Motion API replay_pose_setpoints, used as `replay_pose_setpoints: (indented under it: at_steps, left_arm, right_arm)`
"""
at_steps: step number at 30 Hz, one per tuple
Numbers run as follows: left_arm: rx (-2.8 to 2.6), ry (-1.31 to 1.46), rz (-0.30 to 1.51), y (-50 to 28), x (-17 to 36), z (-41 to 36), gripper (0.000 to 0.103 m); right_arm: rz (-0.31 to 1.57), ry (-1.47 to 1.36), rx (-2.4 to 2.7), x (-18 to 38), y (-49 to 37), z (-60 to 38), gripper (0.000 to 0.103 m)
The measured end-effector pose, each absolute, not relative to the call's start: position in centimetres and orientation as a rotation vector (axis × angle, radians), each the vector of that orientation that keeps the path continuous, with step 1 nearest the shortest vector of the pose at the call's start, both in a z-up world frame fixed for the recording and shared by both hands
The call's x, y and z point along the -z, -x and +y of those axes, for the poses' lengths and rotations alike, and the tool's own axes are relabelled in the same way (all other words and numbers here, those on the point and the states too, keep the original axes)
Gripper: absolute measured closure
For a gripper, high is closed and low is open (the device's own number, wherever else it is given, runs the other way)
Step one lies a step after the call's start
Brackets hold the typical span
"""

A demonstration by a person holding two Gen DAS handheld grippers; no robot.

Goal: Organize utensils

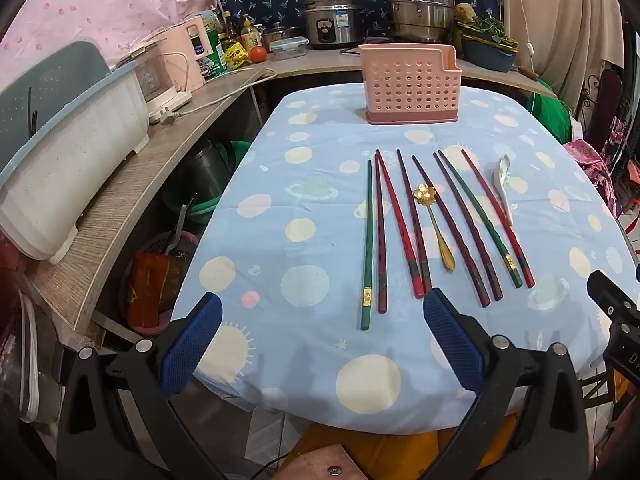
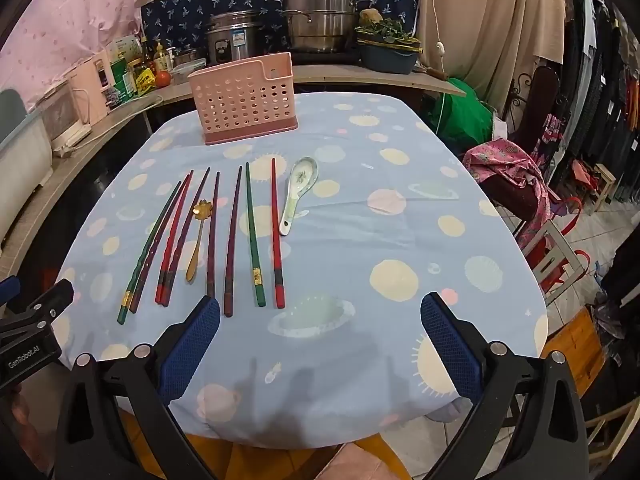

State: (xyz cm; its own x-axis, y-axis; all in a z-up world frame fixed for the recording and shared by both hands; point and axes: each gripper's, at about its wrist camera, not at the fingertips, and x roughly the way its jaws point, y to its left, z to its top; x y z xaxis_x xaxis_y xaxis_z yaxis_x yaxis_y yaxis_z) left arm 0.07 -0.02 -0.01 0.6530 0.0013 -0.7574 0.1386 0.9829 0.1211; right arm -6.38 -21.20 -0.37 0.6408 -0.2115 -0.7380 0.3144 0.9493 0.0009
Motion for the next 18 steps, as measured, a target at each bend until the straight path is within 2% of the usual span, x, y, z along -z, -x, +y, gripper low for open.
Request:
replay_pose_setpoints:
  at_steps: [18]
  left_arm:
    - [0.066,-0.168,0.850,0.13,0.12,0.33,0.007]
  right_arm:
    - [0.815,-0.137,0.288,0.02,6.58,-20.91,0.007]
